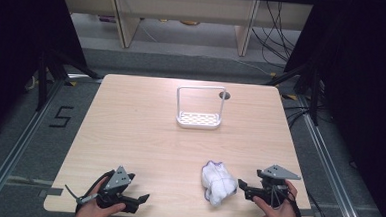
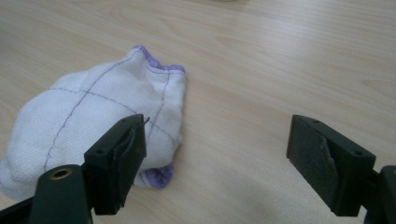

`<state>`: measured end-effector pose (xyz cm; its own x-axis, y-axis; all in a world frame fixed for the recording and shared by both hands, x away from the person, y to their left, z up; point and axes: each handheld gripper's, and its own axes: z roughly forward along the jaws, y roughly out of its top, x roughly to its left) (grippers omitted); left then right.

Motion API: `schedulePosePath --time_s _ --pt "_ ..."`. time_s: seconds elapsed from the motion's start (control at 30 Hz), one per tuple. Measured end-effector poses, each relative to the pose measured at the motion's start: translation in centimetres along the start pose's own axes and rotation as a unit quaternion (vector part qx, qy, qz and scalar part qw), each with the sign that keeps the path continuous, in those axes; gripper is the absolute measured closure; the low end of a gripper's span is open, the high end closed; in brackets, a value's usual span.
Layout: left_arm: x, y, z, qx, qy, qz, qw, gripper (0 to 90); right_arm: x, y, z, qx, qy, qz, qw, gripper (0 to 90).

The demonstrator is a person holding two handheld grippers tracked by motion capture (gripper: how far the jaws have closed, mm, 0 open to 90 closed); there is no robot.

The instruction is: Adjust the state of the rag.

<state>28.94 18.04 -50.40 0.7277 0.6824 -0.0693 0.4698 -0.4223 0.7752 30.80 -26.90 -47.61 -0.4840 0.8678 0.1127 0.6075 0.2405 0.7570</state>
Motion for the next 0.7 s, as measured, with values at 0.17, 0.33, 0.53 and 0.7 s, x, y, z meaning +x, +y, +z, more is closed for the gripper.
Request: schedulePosePath --time_s 0.17,0.33,0.53,0.7 --pt "0.0 0.0 0.0 0.005 0.000 0.006 1.0000 14.8 0.1 0.3 0.0 -0.005 0.005 -0.016 0.9999 24.2" --pt "0.0 0.0 0.1 0.005 0.003 0.003 1.0000 14.8 0.5 0.9 -0.2 0.001 0.010 -0.024 0.9997 25.8" --pt "0.2 0.1 0.1 0.010 0.000 -0.005 0.9999 14.8 1.3 2.8 -0.4 0.015 0.018 -0.061 0.9979 27.4" --pt "0.2 0.1 0.1 0.007 0.005 -0.001 1.0000 14.8 2.0 4.2 -0.2 0.022 0.028 -0.075 0.9965 28.4"
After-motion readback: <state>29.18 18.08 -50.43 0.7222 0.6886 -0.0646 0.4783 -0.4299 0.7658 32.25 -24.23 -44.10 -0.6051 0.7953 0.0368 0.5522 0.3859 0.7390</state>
